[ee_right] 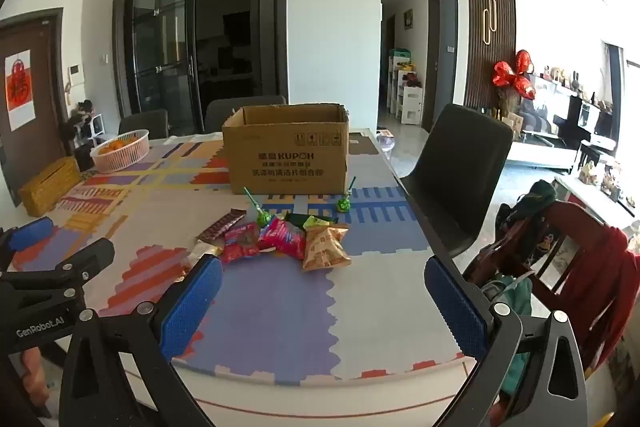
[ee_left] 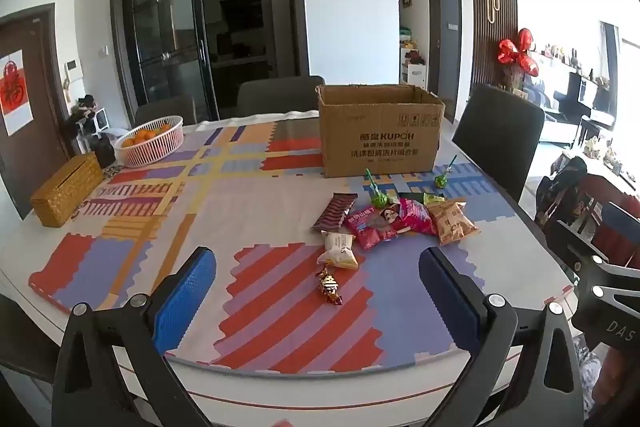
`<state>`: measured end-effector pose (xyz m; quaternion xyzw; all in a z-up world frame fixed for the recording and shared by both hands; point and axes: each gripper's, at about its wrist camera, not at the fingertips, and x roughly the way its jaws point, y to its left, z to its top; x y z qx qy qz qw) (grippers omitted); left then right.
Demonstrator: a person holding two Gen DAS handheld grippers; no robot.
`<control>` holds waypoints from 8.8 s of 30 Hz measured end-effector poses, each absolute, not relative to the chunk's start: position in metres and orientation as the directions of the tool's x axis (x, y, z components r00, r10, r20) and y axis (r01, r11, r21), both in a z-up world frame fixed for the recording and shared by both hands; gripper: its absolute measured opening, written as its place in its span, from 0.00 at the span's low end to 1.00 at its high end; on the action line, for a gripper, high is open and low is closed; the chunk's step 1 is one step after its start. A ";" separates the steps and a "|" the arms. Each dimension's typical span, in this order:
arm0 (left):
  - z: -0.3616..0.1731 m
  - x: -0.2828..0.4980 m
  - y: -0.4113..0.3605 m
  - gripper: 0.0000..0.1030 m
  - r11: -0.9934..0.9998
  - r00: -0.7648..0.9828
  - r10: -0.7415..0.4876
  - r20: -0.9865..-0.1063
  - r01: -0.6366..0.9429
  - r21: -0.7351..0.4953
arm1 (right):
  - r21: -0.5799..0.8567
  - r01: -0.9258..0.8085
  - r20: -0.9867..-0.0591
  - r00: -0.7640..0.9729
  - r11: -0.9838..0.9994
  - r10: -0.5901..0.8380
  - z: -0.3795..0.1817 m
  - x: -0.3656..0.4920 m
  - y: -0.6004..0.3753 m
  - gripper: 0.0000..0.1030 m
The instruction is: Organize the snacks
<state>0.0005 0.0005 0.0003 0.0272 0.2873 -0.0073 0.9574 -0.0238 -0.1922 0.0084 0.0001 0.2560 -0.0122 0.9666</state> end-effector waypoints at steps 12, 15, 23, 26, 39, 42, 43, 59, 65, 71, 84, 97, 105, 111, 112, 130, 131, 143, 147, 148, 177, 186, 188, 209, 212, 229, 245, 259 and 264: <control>0.006 -0.008 -0.003 1.00 0.998 0.846 -0.001 -0.533 0.033 0.050 | -0.002 0.029 -0.488 0.872 1.000 -0.027 0.011 -0.031 -0.189 0.99; 0.004 -0.010 -0.002 1.00 0.998 0.846 -0.012 -0.532 0.040 0.041 | 0.002 0.031 -0.493 0.869 1.000 -0.026 0.013 -0.030 -0.189 0.99; 0.002 -0.010 -0.004 1.00 0.998 0.843 -0.018 -0.537 0.047 0.041 | 0.012 0.027 -0.494 0.869 1.000 -0.017 0.009 -0.034 -0.196 0.99; 0.002 -0.010 -0.004 1.00 0.998 0.843 -0.017 -0.538 0.046 0.041 | 0.016 0.025 -0.495 0.869 1.000 -0.014 0.009 -0.036 -0.198 0.99; -0.006 -0.005 -0.003 1.00 0.998 0.811 -0.032 -0.584 0.059 0.027 | 0.002 0.024 -0.529 0.848 1.000 -0.020 0.002 -0.030 -0.195 0.99; -0.009 -0.001 -0.003 1.00 0.998 0.795 -0.038 -0.606 0.063 0.020 | -0.005 0.019 -0.544 0.839 1.000 -0.019 -0.001 -0.027 -0.192 0.99; -0.010 -0.001 -0.002 1.00 0.998 0.791 -0.039 -0.611 0.062 0.017 | -0.010 0.017 -0.550 0.835 1.000 -0.020 -0.002 -0.026 -0.191 0.99; -0.014 0.003 0.002 1.00 0.998 0.779 -0.045 -0.626 0.061 0.005 | -0.035 -0.012 -0.581 0.814 0.999 -0.010 -0.011 -0.023 -0.180 0.99; -0.014 0.004 0.002 1.00 0.998 0.779 -0.042 -0.626 0.060 0.007 | -0.035 -0.013 -0.581 0.814 0.999 -0.010 -0.011 -0.022 -0.181 0.99; -0.014 0.004 0.002 1.00 0.998 0.779 -0.042 -0.626 0.060 0.008 | -0.034 -0.013 -0.581 0.814 0.999 -0.009 -0.011 -0.022 -0.181 0.99; -0.014 0.004 0.003 1.00 0.998 0.778 -0.041 -0.627 0.059 0.009 | -0.034 -0.013 -0.583 0.812 0.999 -0.009 -0.011 -0.022 -0.181 0.99; -0.017 0.005 0.008 1.00 0.998 0.773 -0.036 -0.633 0.058 0.015 | -0.025 -0.016 -0.595 0.804 1.000 -0.002 -0.017 -0.020 -0.179 0.99; -0.019 0.006 0.008 1.00 0.998 0.773 -0.029 -0.634 0.055 0.021 | -0.023 -0.016 -0.599 0.801 1.000 0.000 -0.020 -0.018 -0.180 0.99; -0.018 0.006 0.008 1.00 0.998 0.773 -0.027 -0.633 0.055 0.024 | -0.021 -0.020 -0.609 0.793 1.000 0.003 -0.022 -0.016 -0.180 0.99; -0.019 0.008 0.008 1.00 0.998 0.774 -0.025 -0.633 0.053 0.026 | -0.021 -0.021 -0.613 0.790 1.000 0.004 -0.023 -0.015 -0.180 0.99; -0.025 0.029 0.000 0.93 0.998 0.758 -0.025 -0.652 0.056 0.026 | -0.007 -0.049 -0.661 0.749 0.999 0.032 -0.030 0.011 -0.183 0.99; -0.026 0.032 -0.001 0.89 0.998 0.754 -0.024 -0.657 0.055 0.027 | -0.006 -0.052 -0.666 0.745 0.999 0.035 -0.032 0.014 -0.184 0.99; -0.066 0.084 -0.007 0.63 0.999 0.643 -0.006 -0.766 0.045 0.030 | -0.009 -0.062 -0.707 0.707 0.998 0.037 -0.057 0.063 -0.188 0.99; -0.082 0.100 -0.005 0.55 0.999 0.603 -0.019 -0.797 0.046 0.011 | -0.005 -0.068 -0.726 0.686 0.998 0.044 -0.069 0.086 -0.185 0.97; -0.085 0.103 -0.005 0.53 0.999 0.594 -0.023 -0.804 0.045 0.004 | -0.004 -0.067 -0.728 0.685 0.998 0.043 -0.071 0.090 -0.185 0.96; -0.129 0.143 -0.009 0.22 0.999 0.468 -0.015 -0.884 0.046 0.008 | -0.049 -0.016 -0.772 0.635 0.999 -0.028 -0.118 0.180 -0.193 0.78; -0.126 0.141 -0.011 0.21 0.998 0.480 -0.028 -0.877 0.061 0.001 | -0.047 -0.021 -0.787 0.616 0.999 -0.024 -0.123 0.192 -0.193 0.61; -0.124 0.140 -0.011 0.21 0.998 0.486 -0.031 -0.874 0.064 0.000 | -0.035 -0.028 -0.803 0.596 0.999 -0.011 -0.127 0.192 -0.193 0.55; -0.069 0.109 -0.021 0.21 0.989 0.625 -0.100 -0.774 0.151 -0.006 | 0.056 -0.107 -0.790 0.603 0.993 0.110 -0.087 0.126 -0.184 0.45; -0.056 0.108 -0.022 0.21 0.985 0.653 -0.126 -0.747 0.171 -0.016 | 0.064 -0.116 -0.773 0.623 0.991 0.122 -0.076 0.122 -0.184 0.45; 0.008 0.170 -0.027 0.21 0.975 0.751 -0.188 -0.633 0.223 -0.025 | 0.100 -0.158 -0.662 0.727 0.982 0.184 -0.018 0.161 -0.181 0.45; 0.075 0.261 -0.044 0.21 0.957 0.798 -0.207 -0.566 0.285 0.051 | 0.103 -0.177 -0.592 0.780 0.979 0.203 0.044 0.253 -0.188 0.45; 0.068 0.346 -0.047 0.21 0.953 0.739 -0.208 -0.640 0.301 0.039 | 0.055 -0.198 -0.634 0.750 0.979 0.187 0.054 0.336 -0.185 0.45; 0.058 0.373 -0.048 0.22 0.950 0.699 -0.219 -0.681 0.312 0.014 | 0.056 -0.198 -0.656 0.731 0.979 0.186 0.047 0.360 -0.188 0.45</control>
